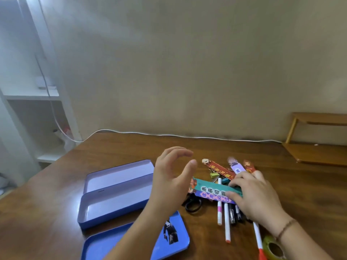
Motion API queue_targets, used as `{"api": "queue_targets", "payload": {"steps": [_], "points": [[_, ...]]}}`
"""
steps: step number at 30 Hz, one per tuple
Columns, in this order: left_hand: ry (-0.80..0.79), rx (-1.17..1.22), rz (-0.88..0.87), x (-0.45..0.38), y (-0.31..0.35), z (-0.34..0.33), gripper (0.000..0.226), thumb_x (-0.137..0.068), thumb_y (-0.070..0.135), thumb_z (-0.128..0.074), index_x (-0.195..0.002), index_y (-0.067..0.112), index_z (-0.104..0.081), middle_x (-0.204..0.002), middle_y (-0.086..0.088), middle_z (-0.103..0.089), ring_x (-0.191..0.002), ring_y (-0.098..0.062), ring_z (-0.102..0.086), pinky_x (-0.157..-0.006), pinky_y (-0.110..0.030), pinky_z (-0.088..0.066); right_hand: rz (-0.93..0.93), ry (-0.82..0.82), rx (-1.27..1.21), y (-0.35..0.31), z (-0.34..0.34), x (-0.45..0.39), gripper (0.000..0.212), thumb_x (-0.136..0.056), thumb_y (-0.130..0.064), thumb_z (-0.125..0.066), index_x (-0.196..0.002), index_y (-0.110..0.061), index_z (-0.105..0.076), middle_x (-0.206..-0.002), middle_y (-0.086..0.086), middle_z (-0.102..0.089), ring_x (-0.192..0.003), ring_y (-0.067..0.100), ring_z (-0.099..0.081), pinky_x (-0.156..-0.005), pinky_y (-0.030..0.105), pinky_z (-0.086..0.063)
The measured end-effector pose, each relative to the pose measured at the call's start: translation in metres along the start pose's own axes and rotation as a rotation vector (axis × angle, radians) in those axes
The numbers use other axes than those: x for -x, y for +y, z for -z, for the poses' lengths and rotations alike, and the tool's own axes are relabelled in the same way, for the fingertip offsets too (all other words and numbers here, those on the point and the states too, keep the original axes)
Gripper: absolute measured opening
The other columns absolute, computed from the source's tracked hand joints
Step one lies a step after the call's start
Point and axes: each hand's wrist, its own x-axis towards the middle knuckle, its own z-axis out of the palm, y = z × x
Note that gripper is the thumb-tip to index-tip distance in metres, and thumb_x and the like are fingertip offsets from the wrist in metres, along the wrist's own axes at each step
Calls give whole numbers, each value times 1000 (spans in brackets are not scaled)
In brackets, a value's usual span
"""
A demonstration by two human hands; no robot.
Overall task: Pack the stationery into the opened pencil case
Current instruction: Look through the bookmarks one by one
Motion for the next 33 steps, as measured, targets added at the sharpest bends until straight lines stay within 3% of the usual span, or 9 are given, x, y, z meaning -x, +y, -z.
{"api": "queue_targets", "payload": {"steps": [3,6,11,14,18,22,24,27,33], "points": [[48,-10,1,4,-12,-8,21,-81,46,-58,-96,35,-67,-108,21,-61,-110,-9,-57,-83,-10,-43,-22,128,-137,3,1,-2,8,-83,-47,-66,-87,-40,-66,-103,-20,-63,-96,9,-41,-81,29,-42],[81,61,46,13,-15,-13,27,-79,46,-60,-105,38,-62,-116,18,-57,-115,-6,-53,-87,-18,-47,-58,209,-418,2,7,0,24,-77,-36,-77,-60,-45,-62,-73,-25,-62,-86,12,-47,-78,35,-44],[104,227,266,30,-9,-27,68,-78,53,-70,-137,44,-36,-139,17,-39,-128,4,-40,-97,-20,-40,-159,219,-1077,-18,26,11,5,-74,-23,-81,-70,-24,-79,-63,-11,-73,-58,2,-62,-54,17,-47],[-82,455,421,35,-1,-36,53,-83,45,-65,-132,34,-50,-120,14,-63,-114,-6,-59,-84,-23,-54,-158,-1,-1351,-35,31,24,11,-67,-27,-77,-73,-19,-79,-73,-1,-77,-63,8,-69,-55,21,-54],[-182,655,574,37,0,-39,32,-91,33,-49,-103,18,-74,-101,-3,-75,-97,-23,-69,-79,-35,-56,-49,-60,-1228,-47,28,32,16,-70,-36,-74,-76,-22,-79,-73,-5,-75,-67,7,-70,-59,21,-55],[-46,837,692,26,-6,-30,32,-101,21,-40,-108,6,-67,-99,-13,-74,-89,-28,-71,-82,-44,-54,-92,306,-381,-4,18,18,23,-81,-54,-60,-82,-35,-72,-78,-19,-67,-80,6,-58,-59,26,-48],[-26,919,733,23,-7,-26,30,-102,22,-39,-112,7,-64,-83,-11,-67,-73,-26,-65,-71,-41,-57,-255,263,-115,19,16,12,28,-84,-57,-56,-98,-36,-68,-93,-14,-63,-92,13,-52,-61,29,-48],[-47,921,778,24,-6,-25,31,-102,24,-40,-116,7,-62,-75,-9,-62,-65,-24,-61,-67,-39,-57,-404,75,-33,38,3,3,41,-83,-65,-52,-108,-33,-63,-108,-9,-62,-104,17,-53,-61,29,-47],[-56,921,825,25,-7,-27,32,-102,24,-41,-115,6,-63,-75,-11,-62,-64,-24,-61,-70,-42,-54,-444,35,-322,42,0,-2,23,-81,-47,-69,-69,-28,-66,-73,-13,-64,-75,13,-61,-56,29,-49]]}}
